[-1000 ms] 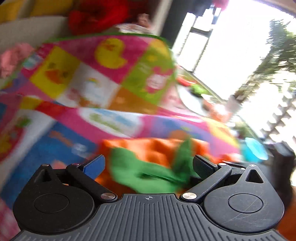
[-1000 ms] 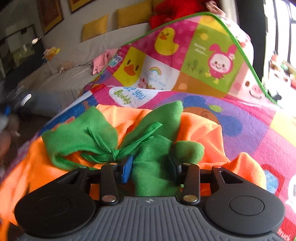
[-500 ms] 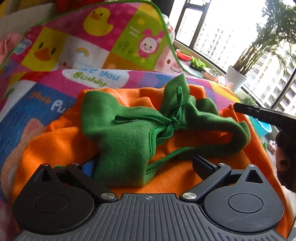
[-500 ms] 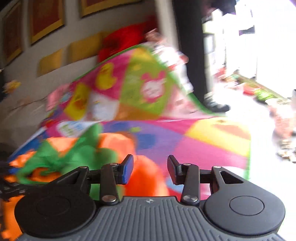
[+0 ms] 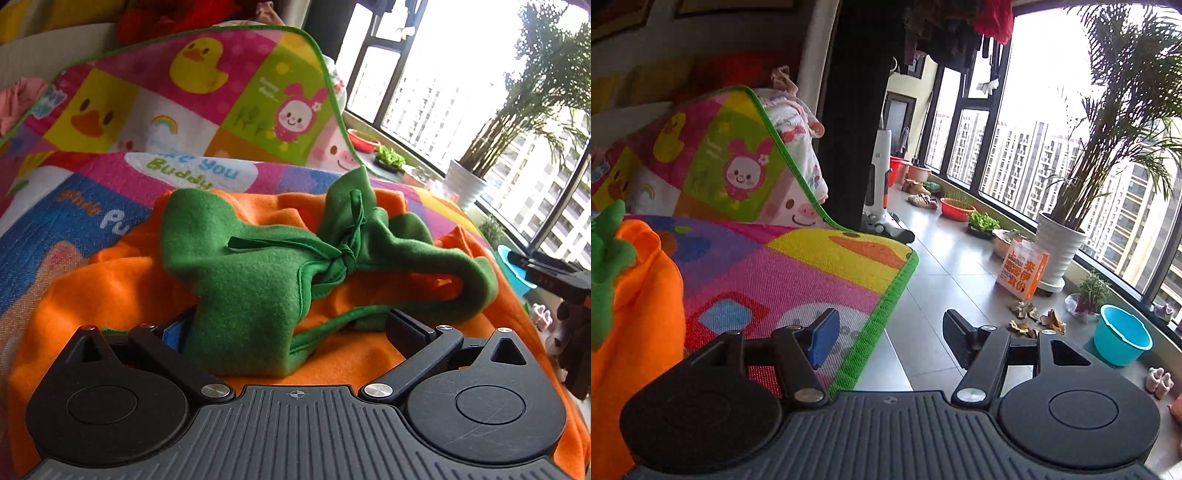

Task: Fold clothes
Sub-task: 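Release the green collar from the right tool and move it aside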

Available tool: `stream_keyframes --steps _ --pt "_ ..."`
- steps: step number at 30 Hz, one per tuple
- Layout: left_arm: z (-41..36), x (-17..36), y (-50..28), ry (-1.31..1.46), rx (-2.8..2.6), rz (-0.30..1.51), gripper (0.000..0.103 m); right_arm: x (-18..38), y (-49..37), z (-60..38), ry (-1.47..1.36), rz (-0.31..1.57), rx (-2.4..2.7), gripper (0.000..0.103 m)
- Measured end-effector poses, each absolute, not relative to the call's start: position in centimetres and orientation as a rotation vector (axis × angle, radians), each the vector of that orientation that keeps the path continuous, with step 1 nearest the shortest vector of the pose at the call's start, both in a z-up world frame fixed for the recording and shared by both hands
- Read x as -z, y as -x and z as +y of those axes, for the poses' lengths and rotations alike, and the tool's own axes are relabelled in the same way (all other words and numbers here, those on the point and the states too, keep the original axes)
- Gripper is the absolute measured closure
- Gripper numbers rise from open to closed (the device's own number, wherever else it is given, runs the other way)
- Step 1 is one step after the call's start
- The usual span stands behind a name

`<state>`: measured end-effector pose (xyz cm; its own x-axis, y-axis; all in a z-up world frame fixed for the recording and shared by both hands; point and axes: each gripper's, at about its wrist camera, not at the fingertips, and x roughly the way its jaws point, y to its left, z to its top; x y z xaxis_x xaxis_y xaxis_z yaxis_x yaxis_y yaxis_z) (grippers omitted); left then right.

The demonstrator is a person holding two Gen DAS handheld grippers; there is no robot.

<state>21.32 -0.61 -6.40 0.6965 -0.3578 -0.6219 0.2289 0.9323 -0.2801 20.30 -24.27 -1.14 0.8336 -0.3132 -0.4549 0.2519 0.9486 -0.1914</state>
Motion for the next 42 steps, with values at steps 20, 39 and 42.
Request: stream_keyframes --steps 20,39,42 --pt "-0.3 6.6 -21.3 0.192 0.35 0.715 0.0 -1.2 -12.5 -27.1 -0.121 0.518 0.33 0.022" --pt "0.2 6.7 -21.1 0.223 0.372 0.688 0.0 1.8 -10.7 -26.8 -0.281 0.548 0.44 0.014" --pt "0.5 6.8 -21.1 0.235 0.382 0.684 0.0 2.2 -11.1 -26.9 -0.308 0.562 0.438 0.014"
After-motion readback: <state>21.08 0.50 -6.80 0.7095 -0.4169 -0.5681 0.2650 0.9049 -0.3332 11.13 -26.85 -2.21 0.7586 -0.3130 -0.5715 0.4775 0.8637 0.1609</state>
